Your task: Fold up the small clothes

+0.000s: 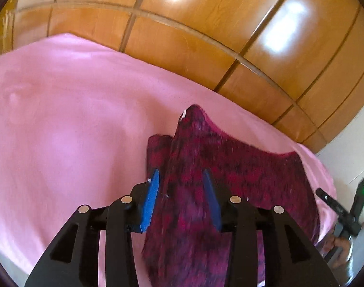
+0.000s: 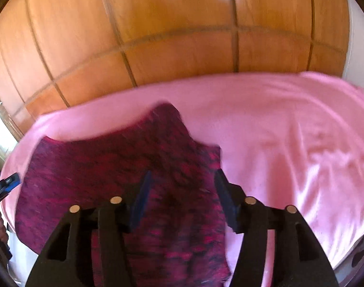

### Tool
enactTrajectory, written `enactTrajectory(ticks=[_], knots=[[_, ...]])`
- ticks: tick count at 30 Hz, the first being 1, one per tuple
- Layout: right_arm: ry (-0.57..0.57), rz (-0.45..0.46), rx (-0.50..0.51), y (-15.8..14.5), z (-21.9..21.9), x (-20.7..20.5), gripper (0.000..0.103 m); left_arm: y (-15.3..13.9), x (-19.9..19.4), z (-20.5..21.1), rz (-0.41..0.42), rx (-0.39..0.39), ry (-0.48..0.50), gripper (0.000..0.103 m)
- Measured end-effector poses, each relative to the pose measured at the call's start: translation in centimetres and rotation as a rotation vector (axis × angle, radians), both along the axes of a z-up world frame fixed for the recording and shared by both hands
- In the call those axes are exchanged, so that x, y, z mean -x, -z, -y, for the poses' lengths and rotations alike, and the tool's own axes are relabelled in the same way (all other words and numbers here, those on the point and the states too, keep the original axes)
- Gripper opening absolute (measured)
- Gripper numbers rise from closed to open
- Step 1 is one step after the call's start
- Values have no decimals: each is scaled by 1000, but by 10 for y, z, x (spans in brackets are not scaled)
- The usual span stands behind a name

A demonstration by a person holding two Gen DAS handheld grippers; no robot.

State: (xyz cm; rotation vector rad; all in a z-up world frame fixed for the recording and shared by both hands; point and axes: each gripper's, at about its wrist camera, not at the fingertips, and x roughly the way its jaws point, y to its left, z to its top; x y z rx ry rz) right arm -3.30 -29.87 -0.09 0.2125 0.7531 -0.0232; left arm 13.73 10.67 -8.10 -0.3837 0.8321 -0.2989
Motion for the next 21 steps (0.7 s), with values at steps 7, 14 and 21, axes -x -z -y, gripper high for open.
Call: enactTrajectory(ticks=[7,14,21], knots=[[-210,-15,51,1,-77,-15,74,6,-54,4,-93,0,-68,37],[-223,-138,44,44,-97,-46,73,43,-89,24,-139,-224,-116,42],[-228,-131,29,56,-92,-48,74,37,-77,13,-108,-213,-154,51]])
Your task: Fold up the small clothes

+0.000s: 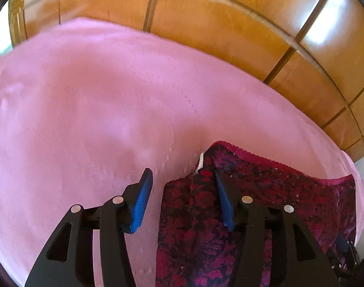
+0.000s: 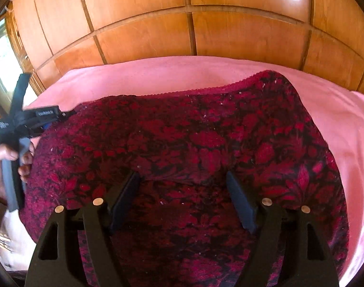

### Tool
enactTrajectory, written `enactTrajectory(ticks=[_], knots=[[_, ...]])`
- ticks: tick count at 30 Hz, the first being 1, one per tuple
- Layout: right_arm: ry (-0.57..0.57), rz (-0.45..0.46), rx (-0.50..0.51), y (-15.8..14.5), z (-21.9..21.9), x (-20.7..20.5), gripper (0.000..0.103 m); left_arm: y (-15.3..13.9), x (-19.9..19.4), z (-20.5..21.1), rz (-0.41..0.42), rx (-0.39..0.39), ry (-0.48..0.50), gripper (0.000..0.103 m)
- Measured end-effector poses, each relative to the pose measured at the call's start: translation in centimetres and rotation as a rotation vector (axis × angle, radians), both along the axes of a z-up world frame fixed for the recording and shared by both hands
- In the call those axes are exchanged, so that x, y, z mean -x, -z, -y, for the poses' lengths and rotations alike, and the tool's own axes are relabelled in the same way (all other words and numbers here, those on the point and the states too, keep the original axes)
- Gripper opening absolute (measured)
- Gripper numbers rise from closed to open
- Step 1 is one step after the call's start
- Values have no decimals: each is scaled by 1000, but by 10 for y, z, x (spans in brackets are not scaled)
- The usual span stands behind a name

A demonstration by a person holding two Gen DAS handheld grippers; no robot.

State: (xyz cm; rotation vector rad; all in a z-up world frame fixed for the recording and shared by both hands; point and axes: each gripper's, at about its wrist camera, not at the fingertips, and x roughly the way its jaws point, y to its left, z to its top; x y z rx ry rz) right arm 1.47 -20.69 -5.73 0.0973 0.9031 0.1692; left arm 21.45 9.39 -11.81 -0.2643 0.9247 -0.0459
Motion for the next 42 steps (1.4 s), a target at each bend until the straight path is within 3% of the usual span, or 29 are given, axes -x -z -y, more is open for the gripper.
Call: enactTrajectory(ticks=[6,11,18,28,42], knots=[[3,16,-15,-1,-1,6,76,-46,64,14,194,-79,33,51],[8,25,-19,0,0,13,77,-61,115,30,289,-113,100,51],[10,27,-23,-8,3,13,81,-59,149,51,305,-128,157,51],[42,62,-18,-31,17,38,84,-43,165,62,272,-138,192,51],[119,21,26,-16,56,56,84,-18,163,67,204,-163,200,51]])
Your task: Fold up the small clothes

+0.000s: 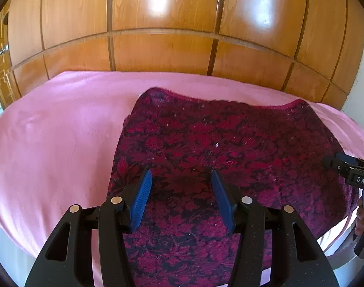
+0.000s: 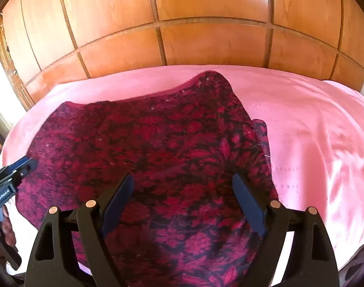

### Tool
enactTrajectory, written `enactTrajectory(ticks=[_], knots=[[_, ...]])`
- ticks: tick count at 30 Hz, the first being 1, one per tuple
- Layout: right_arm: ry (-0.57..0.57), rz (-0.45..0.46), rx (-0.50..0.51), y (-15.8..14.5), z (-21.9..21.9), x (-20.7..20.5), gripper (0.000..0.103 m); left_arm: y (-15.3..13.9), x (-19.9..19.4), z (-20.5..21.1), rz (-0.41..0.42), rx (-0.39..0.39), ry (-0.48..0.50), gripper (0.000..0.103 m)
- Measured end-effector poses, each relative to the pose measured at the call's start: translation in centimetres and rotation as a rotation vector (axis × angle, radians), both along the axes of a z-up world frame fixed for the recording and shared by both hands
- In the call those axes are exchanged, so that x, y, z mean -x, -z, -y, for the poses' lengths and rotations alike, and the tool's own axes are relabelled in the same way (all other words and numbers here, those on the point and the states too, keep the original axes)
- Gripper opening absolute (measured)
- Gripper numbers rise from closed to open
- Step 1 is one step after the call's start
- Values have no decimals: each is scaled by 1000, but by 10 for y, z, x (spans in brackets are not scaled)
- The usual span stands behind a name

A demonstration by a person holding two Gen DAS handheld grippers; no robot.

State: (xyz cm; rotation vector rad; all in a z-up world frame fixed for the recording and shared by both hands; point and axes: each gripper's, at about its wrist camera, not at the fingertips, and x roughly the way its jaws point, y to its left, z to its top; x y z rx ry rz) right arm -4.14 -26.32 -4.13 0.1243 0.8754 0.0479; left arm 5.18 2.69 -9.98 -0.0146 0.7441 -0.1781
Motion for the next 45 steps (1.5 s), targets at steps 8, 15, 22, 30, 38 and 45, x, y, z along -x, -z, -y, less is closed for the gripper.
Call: enactTrajectory(ticks=[8,15,22,30,38,45], knots=[[-6,-21,-29,8,11,-6,84,9,-7,-5,-40,25,-6,51],[61,41,-158,-23,56,15,90,-7,7,-8,8,79,-5,51],[191,1,-327,-2,115,32,90,-9,18,-1,11,139,51,51],[136,-70,-583,38,131,39,90,-6,20,17,-5,150,156,51],[14,-105,-626,47,116,43,84,10,12,24,-58,134,186,51],[-62,-177,-528,41,88,38,60,16,3,24,-84,153,198,51]])
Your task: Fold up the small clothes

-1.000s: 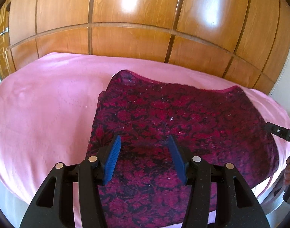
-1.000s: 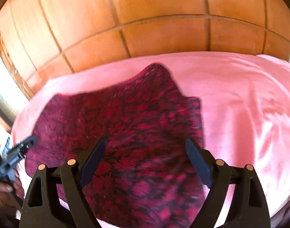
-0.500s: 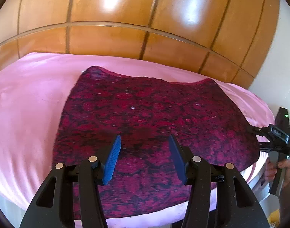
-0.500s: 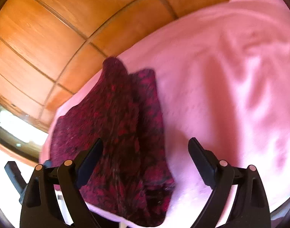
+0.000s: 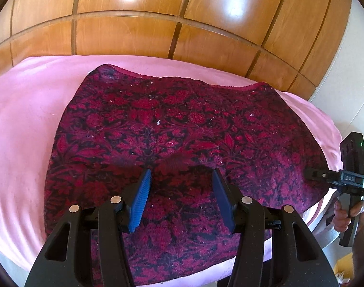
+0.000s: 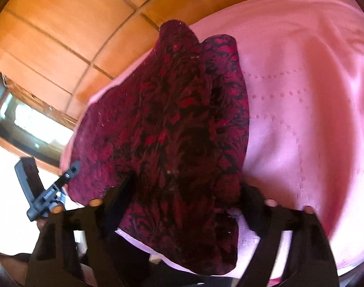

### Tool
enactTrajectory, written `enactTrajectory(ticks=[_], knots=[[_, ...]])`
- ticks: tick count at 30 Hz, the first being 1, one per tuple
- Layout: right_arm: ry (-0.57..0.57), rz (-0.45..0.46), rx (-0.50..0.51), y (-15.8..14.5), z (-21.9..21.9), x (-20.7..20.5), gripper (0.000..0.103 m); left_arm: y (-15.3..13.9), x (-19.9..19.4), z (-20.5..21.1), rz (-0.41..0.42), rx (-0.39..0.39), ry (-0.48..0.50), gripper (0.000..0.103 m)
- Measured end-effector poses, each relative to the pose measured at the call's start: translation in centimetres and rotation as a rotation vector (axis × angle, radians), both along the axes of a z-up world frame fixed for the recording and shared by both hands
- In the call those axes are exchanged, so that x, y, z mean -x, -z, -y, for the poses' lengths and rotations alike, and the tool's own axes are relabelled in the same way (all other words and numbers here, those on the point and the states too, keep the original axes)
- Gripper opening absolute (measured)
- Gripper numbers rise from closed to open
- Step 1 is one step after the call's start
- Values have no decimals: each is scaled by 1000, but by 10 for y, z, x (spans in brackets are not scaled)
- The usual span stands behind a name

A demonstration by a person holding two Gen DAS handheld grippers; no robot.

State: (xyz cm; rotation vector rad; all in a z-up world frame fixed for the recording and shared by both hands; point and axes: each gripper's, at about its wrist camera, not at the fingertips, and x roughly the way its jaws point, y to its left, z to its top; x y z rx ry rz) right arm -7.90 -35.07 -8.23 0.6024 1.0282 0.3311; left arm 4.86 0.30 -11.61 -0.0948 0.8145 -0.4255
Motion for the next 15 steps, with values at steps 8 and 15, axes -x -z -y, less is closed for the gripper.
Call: enactTrajectory(ticks=[8,15], knots=[[-20,107,-6,-50,-28,4,40,3,-7,-11,-37,84,18,51],[-143,277,-58,-112,-89,-3,36,5,-11,-24,-59,166,29,51]])
